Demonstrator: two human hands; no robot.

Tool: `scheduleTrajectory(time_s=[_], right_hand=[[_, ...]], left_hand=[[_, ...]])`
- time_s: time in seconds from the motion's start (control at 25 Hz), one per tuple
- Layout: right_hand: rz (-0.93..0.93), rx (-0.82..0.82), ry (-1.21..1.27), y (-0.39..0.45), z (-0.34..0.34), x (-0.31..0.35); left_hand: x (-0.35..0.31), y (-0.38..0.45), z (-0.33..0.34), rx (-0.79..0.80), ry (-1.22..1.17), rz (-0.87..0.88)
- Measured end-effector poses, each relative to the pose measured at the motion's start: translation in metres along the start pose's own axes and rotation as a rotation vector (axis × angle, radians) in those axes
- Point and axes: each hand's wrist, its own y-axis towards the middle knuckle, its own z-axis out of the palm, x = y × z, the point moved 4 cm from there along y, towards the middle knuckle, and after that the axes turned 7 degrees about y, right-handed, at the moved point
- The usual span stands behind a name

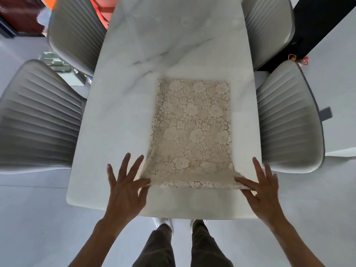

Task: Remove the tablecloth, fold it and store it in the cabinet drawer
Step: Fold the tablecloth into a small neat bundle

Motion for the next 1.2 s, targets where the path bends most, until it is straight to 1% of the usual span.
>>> scheduleTrajectory(time_s=[0.08, 0.12, 0.24, 0.36, 0.4, 0.48, 0.52, 0.64, 0.68, 0.76, 0.88, 0.92, 0.96, 1.0, 1.04, 1.12, 1.2], right_hand=[[0.052, -0.054, 0.159, 0.027, -0.018, 0.005], [0.096, -0.063, 0.226, 0.047, -0.024, 0.007], [0.225, -0.07, 0.332, 0.115, -0.024, 0.012], [0.409, -0.022, 0.546, 0.176, 0.0, 0.0], [0.455, -0.011, 0.568, 0.191, 0.01, -0.005], [0.509, -0.013, 0.489, 0.213, 0.028, -0.018], [0.54, -0.018, 0.429, 0.222, 0.036, -0.025], [0.598, 0.041, 0.193, 0.234, 0.051, -0.041], [0.607, 0.07, 0.152, 0.236, 0.053, -0.041], [0.596, 0.102, 0.158, 0.239, 0.057, -0.041], [0.506, 0.097, 0.121, 0.244, 0.056, -0.04], [0.473, 0.1, 0.081, 0.247, 0.056, -0.037], [0.452, 0.114, 0.034, 0.25, 0.058, -0.036], [0.449, 0.135, -0.018, 0.253, 0.061, -0.034], [0.46, 0.159, -0.077, 0.254, 0.064, -0.034], [0.502, 0.201, -0.193, 0.253, 0.069, -0.035], [0.535, 0.227, -0.242, 0.253, 0.071, -0.033]], left_hand=[[0.011, 0.027, -0.022, -0.066, -0.24, -0.081], [0.017, 0.048, -0.027, -0.061, -0.368, -0.145], [0.03, 0.118, -0.015, 0.061, -0.693, -0.32], [0.056, 0.172, 0.031, 0.22, -0.869, -0.539], [0.062, 0.179, 0.05, 0.318, -0.878, -0.596], [0.068, 0.179, 0.09, 0.512, -0.841, -0.613], [0.07, 0.174, 0.107, 0.55, -0.825, -0.611], [0.068, 0.15, 0.127, 0.525, -0.841, -0.664], [0.067, 0.142, 0.128, 0.523, -0.845, -0.679], [0.064, 0.129, 0.129, 0.491, -0.848, -0.688], [0.057, 0.113, 0.126, 0.345, -0.852, -0.762], [0.055, 0.108, 0.126, 0.303, -0.773, -0.787], [0.054, 0.102, 0.127, 0.267, -0.646, -0.8], [0.053, 0.095, 0.13, 0.255, -0.52, -0.807], [0.053, 0.088, 0.131, 0.257, -0.442, -0.817], [0.049, 0.082, 0.134, 0.282, -0.418, -0.837], [0.044, 0.079, 0.136, 0.325, -0.394, -0.858]])
